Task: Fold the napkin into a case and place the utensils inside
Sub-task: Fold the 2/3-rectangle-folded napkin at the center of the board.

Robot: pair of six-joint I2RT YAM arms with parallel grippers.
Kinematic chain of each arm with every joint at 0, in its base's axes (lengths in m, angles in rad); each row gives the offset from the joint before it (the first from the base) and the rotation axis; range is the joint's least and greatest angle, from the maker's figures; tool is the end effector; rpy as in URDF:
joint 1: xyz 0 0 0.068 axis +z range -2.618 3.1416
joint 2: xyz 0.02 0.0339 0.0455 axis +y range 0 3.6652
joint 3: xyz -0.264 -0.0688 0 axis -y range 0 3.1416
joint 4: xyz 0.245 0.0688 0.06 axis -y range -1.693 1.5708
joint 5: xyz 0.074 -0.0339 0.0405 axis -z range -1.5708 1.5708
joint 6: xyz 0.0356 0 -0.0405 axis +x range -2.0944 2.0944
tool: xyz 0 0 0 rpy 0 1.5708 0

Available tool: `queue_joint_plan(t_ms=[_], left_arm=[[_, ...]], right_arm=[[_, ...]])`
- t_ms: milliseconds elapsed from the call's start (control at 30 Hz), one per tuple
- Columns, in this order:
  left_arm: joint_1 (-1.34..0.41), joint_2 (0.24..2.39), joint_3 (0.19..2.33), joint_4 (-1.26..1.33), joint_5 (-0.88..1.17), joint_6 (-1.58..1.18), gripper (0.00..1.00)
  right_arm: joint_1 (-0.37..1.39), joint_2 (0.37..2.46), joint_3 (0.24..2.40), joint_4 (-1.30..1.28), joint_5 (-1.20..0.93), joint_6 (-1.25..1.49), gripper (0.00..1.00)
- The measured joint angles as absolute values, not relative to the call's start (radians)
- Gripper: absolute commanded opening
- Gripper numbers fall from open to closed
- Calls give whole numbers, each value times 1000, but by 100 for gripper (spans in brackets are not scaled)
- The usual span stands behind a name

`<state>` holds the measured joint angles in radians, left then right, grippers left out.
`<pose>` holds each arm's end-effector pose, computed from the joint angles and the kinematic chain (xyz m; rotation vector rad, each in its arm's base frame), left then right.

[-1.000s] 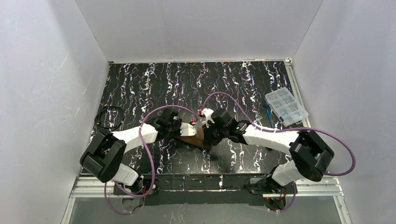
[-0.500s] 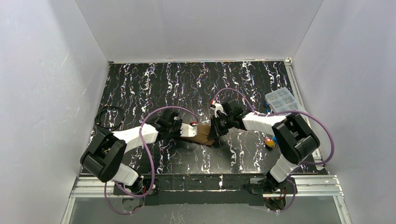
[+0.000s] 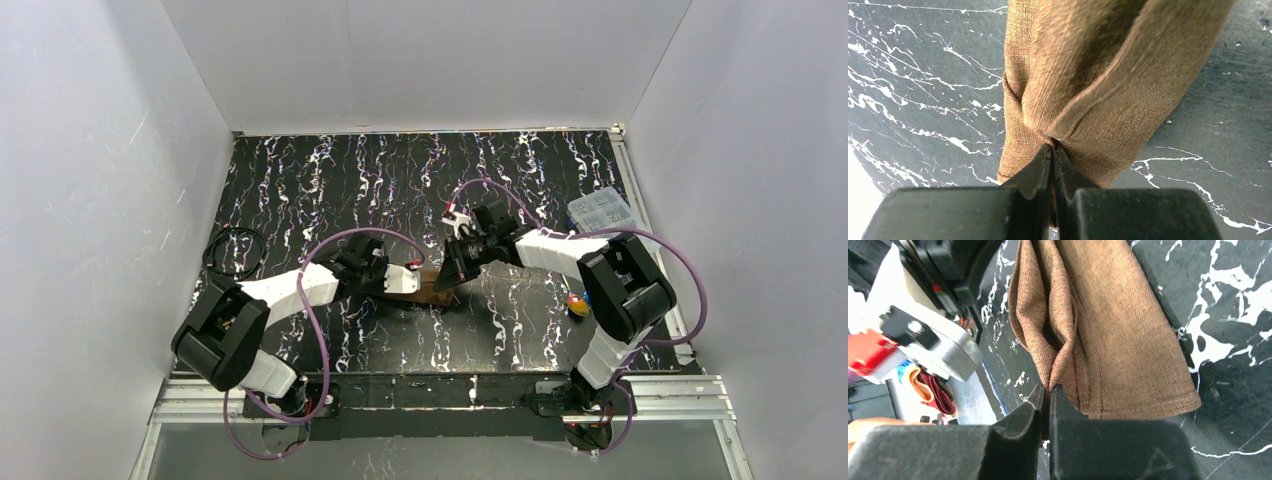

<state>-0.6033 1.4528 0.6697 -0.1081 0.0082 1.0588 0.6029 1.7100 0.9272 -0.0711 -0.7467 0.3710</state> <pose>0.2253 -0.1556 0.1601 1.8278 1.6633 0.1874 0.2650 0.2118 0.1692 -0.6628 2.4750 1.3220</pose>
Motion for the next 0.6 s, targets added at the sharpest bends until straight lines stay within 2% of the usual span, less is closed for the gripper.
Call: queue_joint_plan(t_ms=[333,600], left_arm=[[-604,1436,636,-73,7,1103,0],[-604,1434,632,-65,6,1124,0]], right_arm=[[568,1837,1038,-72,-778,390,4],[503,1920,1011,-85,-758,403,4]])
